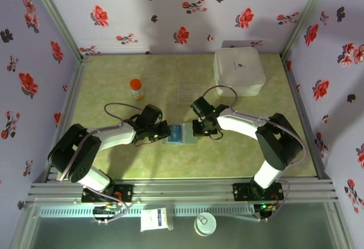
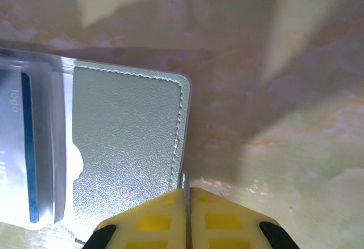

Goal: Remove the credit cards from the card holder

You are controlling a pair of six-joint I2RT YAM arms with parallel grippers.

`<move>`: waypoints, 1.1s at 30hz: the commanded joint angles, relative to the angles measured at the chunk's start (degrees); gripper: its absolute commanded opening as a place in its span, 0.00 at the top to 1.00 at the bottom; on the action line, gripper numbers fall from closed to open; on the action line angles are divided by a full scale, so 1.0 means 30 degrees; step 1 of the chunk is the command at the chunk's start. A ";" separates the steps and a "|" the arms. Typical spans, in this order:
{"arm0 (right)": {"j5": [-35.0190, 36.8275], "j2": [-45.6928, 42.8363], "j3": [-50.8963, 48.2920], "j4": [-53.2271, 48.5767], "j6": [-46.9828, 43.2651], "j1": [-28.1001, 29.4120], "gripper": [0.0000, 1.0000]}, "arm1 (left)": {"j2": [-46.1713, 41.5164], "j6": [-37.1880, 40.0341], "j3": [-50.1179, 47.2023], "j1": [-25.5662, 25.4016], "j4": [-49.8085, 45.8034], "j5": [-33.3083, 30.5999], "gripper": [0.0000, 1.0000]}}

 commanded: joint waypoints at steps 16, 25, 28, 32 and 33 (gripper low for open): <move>0.0056 0.0877 -0.0593 0.0638 0.0279 -0.0128 1.00 | -0.1381 0.0271 -0.0975 0.0564 -0.1740 -0.1809 0.96; -0.0193 0.0927 -0.0549 0.0815 0.0268 -0.0128 1.00 | -0.0402 0.0792 -0.0386 0.0573 -0.1790 -0.1008 0.96; -0.0157 0.0962 -0.0578 0.0819 0.0228 -0.0128 1.00 | -0.0103 0.0861 -0.0387 0.0568 -0.1383 -0.0759 0.97; -0.0164 0.0994 -0.0608 0.0876 0.0207 -0.0143 1.00 | -0.0165 0.0817 -0.0724 0.0572 -0.0603 -0.0485 0.96; -0.0183 0.1021 -0.0596 0.0878 0.0213 -0.0128 1.00 | -0.0136 0.0781 -0.0711 0.0564 -0.0614 -0.0485 0.96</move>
